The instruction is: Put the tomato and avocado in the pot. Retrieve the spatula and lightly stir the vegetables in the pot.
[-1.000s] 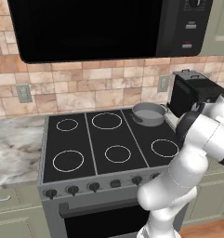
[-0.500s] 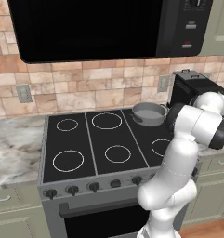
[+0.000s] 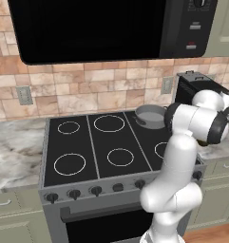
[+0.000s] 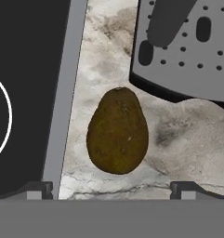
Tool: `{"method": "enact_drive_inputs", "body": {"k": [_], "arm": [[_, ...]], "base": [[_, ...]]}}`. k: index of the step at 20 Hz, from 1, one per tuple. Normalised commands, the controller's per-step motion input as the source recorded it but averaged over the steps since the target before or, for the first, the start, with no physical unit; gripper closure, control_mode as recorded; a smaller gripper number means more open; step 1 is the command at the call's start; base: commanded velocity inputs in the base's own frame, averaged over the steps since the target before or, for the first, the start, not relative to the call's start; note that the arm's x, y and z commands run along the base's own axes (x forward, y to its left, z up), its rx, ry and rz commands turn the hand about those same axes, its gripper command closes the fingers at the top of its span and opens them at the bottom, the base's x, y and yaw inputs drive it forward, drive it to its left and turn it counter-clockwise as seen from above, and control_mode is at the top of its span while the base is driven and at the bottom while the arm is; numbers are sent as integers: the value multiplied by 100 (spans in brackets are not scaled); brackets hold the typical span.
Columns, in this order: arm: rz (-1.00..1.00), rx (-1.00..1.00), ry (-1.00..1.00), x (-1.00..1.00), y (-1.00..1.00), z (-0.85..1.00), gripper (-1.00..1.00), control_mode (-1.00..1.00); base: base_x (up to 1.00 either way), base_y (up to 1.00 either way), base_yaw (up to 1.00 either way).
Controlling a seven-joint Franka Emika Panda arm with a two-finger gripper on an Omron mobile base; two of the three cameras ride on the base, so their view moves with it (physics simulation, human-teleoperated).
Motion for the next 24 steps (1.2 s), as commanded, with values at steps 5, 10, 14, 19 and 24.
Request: {"method": "enact_drive_inputs", "body": {"k": [5,10,14,19,24], "arm": [[-3,0,0,0,2,-19,-100,-100],[-3,0,0,1,8,-3,-100,-100],[-4,0,0,4,6,-6,-100,-100],[-4,0,0,4,5,-16,-100,-100],[-2,0,0,0,9,-19,-100,-100]], "base": [[0,0,0],[0,0,0],[0,0,0],[0,0,0],[0,0,0]]}}
